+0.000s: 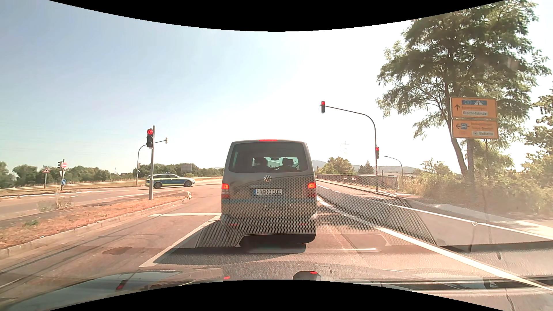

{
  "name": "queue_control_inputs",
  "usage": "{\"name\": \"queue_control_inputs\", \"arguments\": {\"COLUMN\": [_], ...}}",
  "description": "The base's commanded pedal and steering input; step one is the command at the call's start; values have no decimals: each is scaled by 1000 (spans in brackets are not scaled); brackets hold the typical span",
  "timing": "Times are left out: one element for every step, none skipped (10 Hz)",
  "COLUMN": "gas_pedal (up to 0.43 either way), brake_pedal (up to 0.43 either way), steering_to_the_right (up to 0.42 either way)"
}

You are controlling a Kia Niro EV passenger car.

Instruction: Follow the waypoints while adhering to traffic rules and regulations

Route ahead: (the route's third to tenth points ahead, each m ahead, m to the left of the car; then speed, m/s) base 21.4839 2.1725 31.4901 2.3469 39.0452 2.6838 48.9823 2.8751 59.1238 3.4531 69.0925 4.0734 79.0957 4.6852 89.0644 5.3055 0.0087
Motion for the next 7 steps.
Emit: {"name": "queue_control_inputs", "arguments": {"gas_pedal": [0,0,0,0,0,0,0], "brake_pedal": [201,201,201,201,201,201,201], "steering_to_the_right": [-4,-4,-4,-4,-4,-4,-4]}}
